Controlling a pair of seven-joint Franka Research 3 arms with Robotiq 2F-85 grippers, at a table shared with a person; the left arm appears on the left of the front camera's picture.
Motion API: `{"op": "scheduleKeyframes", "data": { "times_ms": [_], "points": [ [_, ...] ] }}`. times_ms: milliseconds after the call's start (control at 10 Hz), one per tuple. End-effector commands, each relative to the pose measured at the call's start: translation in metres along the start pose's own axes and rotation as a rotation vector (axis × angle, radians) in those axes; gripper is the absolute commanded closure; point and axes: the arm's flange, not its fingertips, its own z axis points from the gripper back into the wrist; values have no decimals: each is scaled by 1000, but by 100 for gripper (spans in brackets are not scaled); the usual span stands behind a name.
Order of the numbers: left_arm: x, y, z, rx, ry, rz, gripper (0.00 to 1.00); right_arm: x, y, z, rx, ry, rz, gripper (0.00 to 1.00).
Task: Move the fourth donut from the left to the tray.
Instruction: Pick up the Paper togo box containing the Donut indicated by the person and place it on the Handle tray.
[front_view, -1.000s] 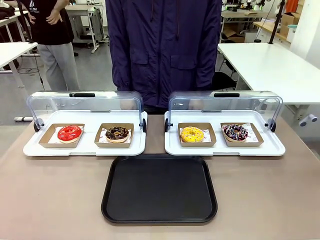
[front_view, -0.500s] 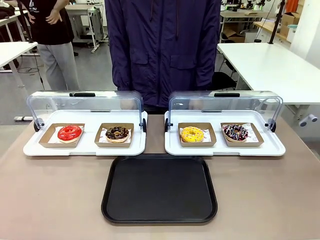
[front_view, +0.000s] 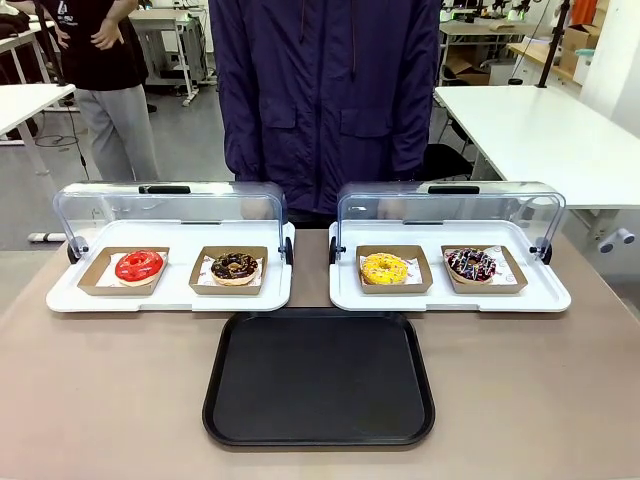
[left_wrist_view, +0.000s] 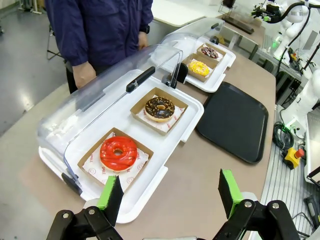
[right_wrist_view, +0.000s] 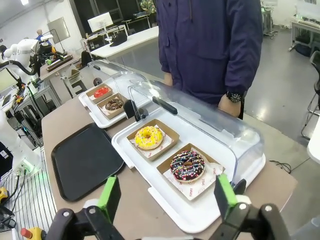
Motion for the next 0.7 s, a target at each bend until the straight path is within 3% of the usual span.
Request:
{"op": "scheduleKeyframes", "data": {
  "times_ms": [0, 600],
  "points": [
    [1, 0, 2, -11, -6, -18, 0, 2, -3, -1, -1, -33, 28, 0],
    [1, 0, 2, -11, -6, -18, 0, 2, -3, -1, -1, -33, 28, 0]
  ]
}}
